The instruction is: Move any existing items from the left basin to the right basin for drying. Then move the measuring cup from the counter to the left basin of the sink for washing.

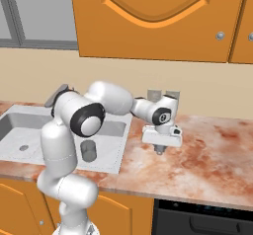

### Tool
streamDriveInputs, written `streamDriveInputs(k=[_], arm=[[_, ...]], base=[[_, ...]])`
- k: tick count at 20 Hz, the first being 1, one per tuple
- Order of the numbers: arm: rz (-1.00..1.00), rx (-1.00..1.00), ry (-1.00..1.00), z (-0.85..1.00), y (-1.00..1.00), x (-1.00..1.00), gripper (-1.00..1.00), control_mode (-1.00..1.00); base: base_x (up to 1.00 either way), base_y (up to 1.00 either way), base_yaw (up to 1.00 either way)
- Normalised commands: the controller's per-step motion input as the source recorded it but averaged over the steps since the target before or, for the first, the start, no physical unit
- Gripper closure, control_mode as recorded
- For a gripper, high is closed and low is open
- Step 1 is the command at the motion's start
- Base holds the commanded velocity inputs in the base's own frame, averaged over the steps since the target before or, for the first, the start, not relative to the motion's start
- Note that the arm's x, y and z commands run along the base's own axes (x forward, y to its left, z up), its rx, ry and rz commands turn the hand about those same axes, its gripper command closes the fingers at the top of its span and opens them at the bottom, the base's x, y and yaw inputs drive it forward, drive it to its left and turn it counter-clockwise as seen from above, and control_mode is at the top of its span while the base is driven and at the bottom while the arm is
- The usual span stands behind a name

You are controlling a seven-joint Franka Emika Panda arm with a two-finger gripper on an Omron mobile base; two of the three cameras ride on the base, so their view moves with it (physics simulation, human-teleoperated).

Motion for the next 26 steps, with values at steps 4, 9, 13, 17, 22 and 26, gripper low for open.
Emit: streamDriveInputs(k=[4,9,13,17,22,26], arm=[[0.00,0.00,-0.03,0.30,0.00,-0.43,1.00,-1.00],[0.00,0.00,0.00,0.45,0.02,-0.30,1.00,-1.00],[0.00,0.00,0.00,0.40,0.10,-0.32,1.00,-1.00],[0.00,0.00,0.00,0.30,0.16,-0.38,1.00,-1.00],[0.00,0.00,0.00,0.25,0.26,-0.38,1.00,-1.00],[0.00,0.00,0.03,0.26,0.32,-0.40,1.00,-1.00]], base=[[0.00,0.00,0.00],[0.00,0.00,0.00],[0.00,0.00,0.00],[0.00,0.00,0.00],[0.00,0.00,0.00],[0.00,0.00,0.00]])
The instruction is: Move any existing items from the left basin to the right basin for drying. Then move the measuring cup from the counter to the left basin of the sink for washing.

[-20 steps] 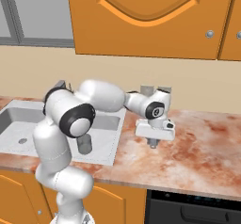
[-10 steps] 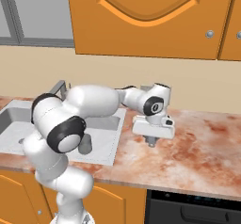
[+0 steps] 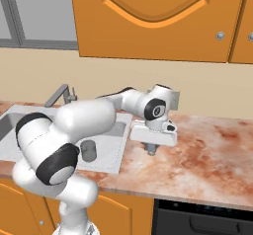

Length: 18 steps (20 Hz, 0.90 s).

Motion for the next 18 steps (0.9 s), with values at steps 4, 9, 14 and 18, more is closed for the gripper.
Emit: streamDriveInputs(k=[4,9,14,18], arm=[[0.00,0.00,0.03,0.27,0.38,-0.42,1.00,-1.00],[0.00,0.00,0.05,0.24,0.43,-0.39,1.00,-1.00],[0.00,0.00,0.09,0.16,0.63,-0.19,1.00,-1.00],[0.00,0.00,0.08,0.12,0.74,-0.13,1.00,-1.00]], base=[[0.00,0.00,0.00],[0.00,0.00,0.00],[0.00,0.00,0.00],[0.00,0.00,0.00]])
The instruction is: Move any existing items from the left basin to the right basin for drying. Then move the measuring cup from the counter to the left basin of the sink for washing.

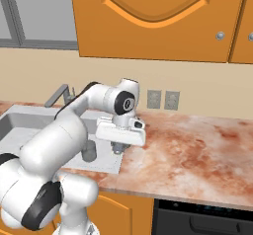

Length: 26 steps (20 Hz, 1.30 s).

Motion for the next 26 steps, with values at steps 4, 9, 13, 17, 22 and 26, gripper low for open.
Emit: streamDriveInputs(k=[4,9,13,17,22,26], arm=[[0.03,0.00,0.06,0.07,0.71,-0.12,1.00,-1.00],[0.05,0.00,0.04,0.01,0.71,-0.09,1.00,-1.00],[0.07,0.00,0.05,0.00,0.75,-0.05,1.00,-1.00],[0.08,0.00,0.07,0.00,0.81,0.00,1.00,-1.00],[0.10,0.00,0.07,0.00,0.77,0.00,1.00,-1.00],[0.10,0.00,0.07,0.00,0.76,0.00,1.00,-1.00]], base=[[0.00,0.00,0.00],[0.00,0.00,0.00],[0.00,0.00,0.00],[0.00,0.00,0.00],[0.00,0.00,0.00],[0.00,0.00,0.00]])
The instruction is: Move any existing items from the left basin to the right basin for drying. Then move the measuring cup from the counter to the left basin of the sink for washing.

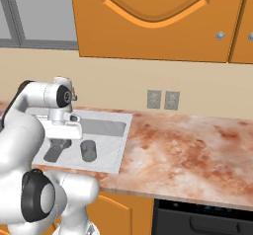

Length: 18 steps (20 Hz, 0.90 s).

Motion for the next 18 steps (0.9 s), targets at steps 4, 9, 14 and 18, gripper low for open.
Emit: streamDriveInputs(k=[4,9,14,18], arm=[[0.11,0.00,0.06,0.00,0.72,0.00,1.00,-1.00],[0.11,0.00,0.06,-0.02,0.68,0.07,1.00,-1.00],[0.10,0.00,0.08,-0.11,0.73,0.29,1.00,-1.00],[0.11,0.00,0.08,-0.19,0.71,0.36,1.00,-1.00]], base=[[0.00,0.00,0.00],[0.00,0.00,0.00],[0.00,0.00,0.00],[0.00,0.00,0.00]])
